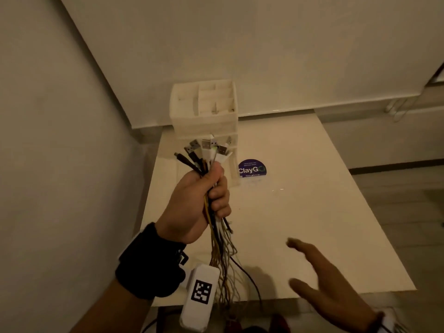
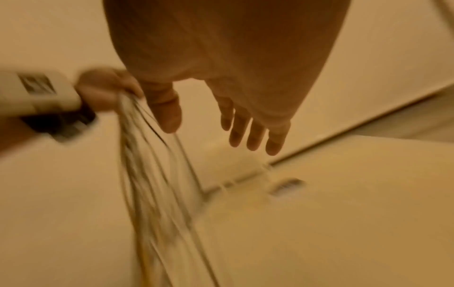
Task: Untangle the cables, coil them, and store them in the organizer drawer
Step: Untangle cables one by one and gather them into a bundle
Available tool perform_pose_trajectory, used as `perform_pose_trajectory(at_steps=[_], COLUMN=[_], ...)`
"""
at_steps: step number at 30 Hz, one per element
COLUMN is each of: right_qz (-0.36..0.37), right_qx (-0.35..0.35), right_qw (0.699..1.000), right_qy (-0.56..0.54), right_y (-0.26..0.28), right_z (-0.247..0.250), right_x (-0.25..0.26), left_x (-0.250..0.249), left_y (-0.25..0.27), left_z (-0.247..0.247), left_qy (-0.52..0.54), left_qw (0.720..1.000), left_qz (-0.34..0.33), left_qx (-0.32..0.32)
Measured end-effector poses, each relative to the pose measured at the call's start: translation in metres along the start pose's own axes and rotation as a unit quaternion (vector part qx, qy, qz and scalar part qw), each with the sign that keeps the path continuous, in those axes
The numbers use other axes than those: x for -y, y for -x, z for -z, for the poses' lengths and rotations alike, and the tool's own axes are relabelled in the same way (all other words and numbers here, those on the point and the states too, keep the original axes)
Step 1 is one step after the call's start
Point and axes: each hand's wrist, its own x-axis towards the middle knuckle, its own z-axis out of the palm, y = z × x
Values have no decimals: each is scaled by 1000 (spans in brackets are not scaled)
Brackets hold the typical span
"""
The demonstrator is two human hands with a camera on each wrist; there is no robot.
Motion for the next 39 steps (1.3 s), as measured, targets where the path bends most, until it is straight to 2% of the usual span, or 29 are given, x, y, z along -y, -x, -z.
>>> perform_pose_trajectory(at_steps=[2,4,6,10,13,16,22,31,33,37,39], right_qz=[61,100,99,93,88,82,62,-28,-60,-112,-115], right_qx=[58,78,89,87,74,63,95,151,146,138,138], right_qw=[995,986,980,977,980,980,977,973,975,970,968], right_qy=[-51,-104,-149,-170,-165,-167,-180,-171,-155,-169,-174], right_y=[-40,-74,-91,-96,-90,-92,-95,-95,-87,-76,-72], right_z=[-22,-41,-60,-84,-89,-89,-95,-123,-126,-127,-123], right_x=[48,87,112,122,124,117,96,50,41,33,31], left_x=[3,3,-1,-16,-29,-42,-65,-149,-165,-166,-160], left_y=[3,8,14,29,36,39,35,53,62,68,67], left_z=[-10,-15,-14,-2,3,4,-6,-12,-13,-16,-14], left_qy=[0,1,-1,4,-12,-10,-3,-29,-32,-60,-59], left_qw=[1000,1000,1000,999,998,992,977,950,942,938,938], left_qz=[2,-5,-15,-33,-62,-123,-209,-312,-334,-338,-337], left_qx=[12,18,15,16,21,29,48,-14,-23,-44,-52])
